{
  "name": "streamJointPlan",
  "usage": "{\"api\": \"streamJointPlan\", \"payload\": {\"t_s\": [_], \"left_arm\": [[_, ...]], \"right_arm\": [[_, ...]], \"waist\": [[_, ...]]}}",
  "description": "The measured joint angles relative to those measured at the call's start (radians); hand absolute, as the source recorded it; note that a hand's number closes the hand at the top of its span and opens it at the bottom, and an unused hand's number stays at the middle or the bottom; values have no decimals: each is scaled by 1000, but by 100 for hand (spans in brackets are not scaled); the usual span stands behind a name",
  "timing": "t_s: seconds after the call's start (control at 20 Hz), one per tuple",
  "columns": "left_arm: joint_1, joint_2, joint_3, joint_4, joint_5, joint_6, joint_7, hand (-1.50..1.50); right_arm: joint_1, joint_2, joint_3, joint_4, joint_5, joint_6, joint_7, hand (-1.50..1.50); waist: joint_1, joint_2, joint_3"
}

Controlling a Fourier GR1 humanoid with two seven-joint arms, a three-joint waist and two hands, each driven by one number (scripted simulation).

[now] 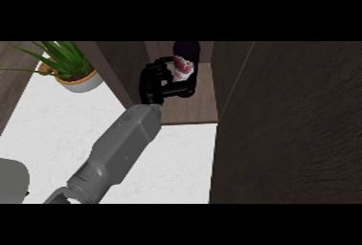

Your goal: Pick up the wine, place it into the cabinet and close the cabinet

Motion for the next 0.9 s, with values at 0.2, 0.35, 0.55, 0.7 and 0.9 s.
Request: {"api": "streamJointPlan", "payload": {"t_s": [0.2, 0.35, 0.55, 0.7, 0.9], "left_arm": [[-85, 12, 16, 88, -27, 30, 14, 150], [-136, 23, 23, 150, -50, 63, 20, 150], [-179, 32, 13, 222, -95, 120, -3, -150], [-195, 33, 4, 270, -123, 140, -13, -150], [-211, 31, -1, 318, -149, 151, -6, -150]], "right_arm": [[-12, 8, 5, 3, 1, 1, 4, -150], [0, 16, 19, 5, 3, 3, -3, -150], [-7, 20, 16, 10, 4, 9, -7, -150], [-9, 26, 26, 9, 4, 12, -8, -150], [-3, 25, 22, 8, 3, 21, -9, -150]], "waist": [[-2, 3, 0], [-5, 4, 0], [-10, 5, 0], [-16, 4, 1], [-19, 1, 2]]}}
